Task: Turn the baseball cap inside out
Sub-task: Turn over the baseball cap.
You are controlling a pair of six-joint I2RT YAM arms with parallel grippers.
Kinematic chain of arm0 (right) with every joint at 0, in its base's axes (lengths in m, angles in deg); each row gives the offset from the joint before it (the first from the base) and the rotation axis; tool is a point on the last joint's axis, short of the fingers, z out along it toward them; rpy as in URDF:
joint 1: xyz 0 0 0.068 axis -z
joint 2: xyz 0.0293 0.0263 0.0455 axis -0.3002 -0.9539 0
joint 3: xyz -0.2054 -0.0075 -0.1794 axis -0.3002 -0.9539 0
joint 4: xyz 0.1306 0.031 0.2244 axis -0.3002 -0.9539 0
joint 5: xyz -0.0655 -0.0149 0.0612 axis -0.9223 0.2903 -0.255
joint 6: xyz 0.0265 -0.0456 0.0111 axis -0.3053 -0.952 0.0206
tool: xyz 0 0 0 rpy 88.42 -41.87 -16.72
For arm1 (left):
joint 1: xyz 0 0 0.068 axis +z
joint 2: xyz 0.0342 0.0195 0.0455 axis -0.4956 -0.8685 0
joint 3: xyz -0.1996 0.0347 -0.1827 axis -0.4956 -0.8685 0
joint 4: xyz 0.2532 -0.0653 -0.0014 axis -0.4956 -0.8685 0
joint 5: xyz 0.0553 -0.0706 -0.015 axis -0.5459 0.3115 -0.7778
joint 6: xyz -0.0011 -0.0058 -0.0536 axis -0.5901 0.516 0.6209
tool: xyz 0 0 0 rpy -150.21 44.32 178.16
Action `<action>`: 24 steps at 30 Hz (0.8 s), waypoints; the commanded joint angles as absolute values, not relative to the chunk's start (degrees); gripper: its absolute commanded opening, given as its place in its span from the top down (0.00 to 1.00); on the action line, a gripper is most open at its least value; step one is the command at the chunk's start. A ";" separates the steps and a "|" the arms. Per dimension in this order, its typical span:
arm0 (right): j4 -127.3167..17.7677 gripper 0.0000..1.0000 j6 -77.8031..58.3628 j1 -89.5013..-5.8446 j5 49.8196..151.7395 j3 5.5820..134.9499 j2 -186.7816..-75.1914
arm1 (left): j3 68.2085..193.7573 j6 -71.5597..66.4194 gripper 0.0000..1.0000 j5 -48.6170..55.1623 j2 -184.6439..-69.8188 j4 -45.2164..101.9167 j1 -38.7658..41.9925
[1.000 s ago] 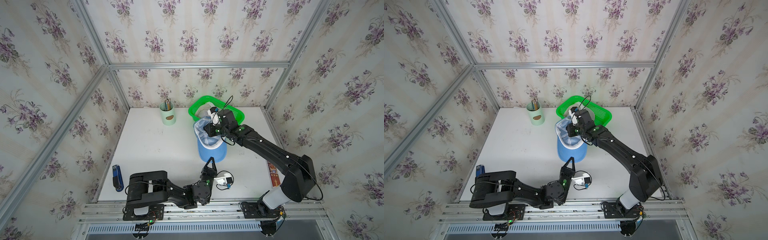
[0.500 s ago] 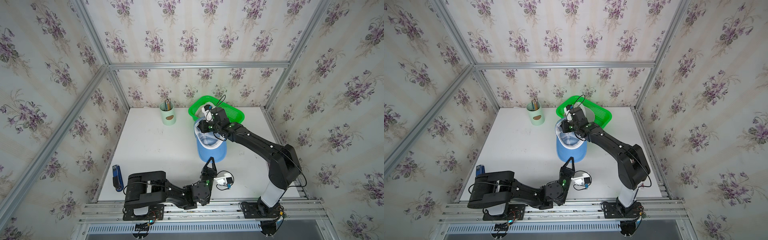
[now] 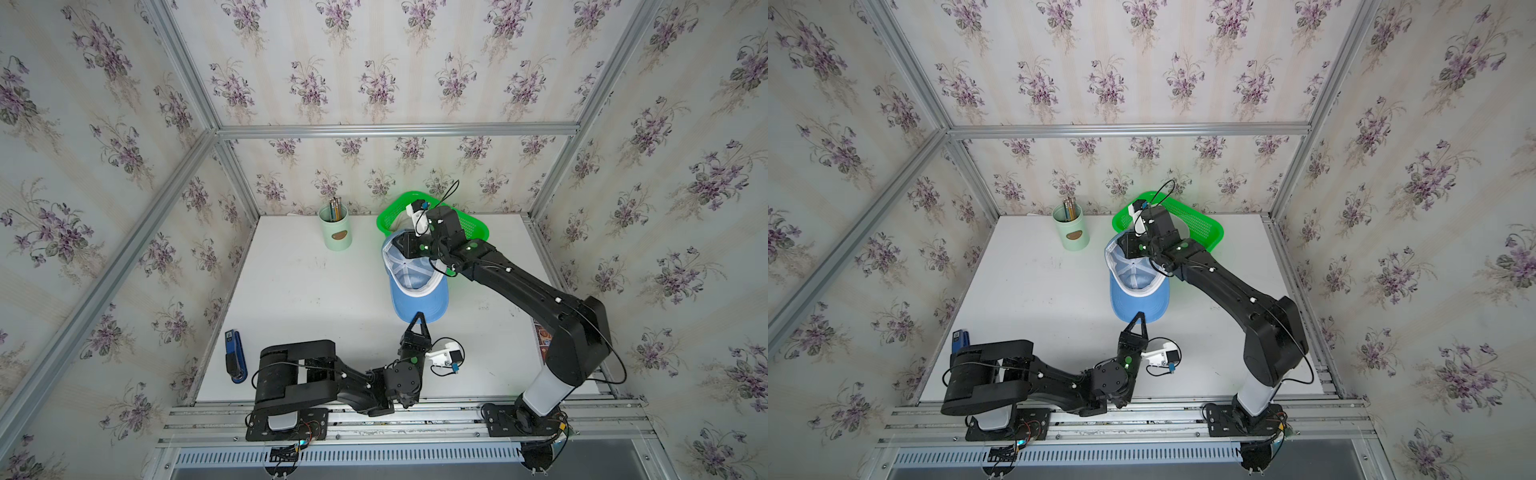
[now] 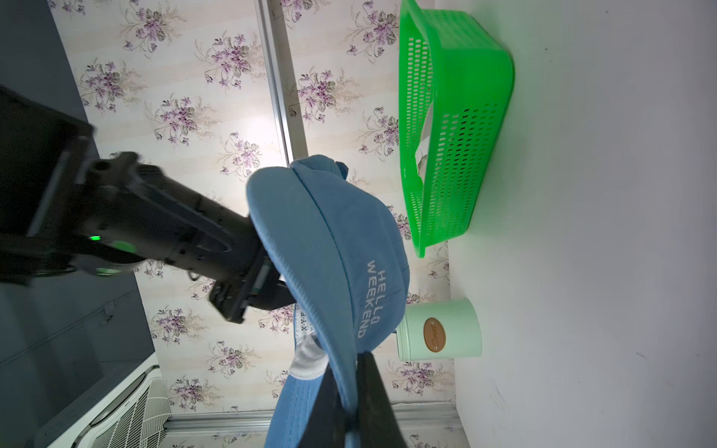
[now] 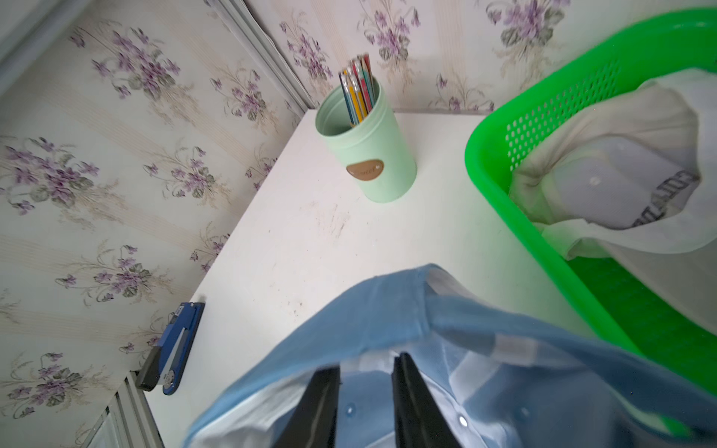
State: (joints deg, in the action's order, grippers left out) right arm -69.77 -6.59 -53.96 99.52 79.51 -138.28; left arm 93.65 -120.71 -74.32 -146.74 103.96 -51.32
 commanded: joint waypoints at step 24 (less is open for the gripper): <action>-81.72 0.77 -8.47 -53.51 83.80 80.52 -147.75 | 95.08 -120.83 1.00 -75.99 -146.19 106.32 -51.41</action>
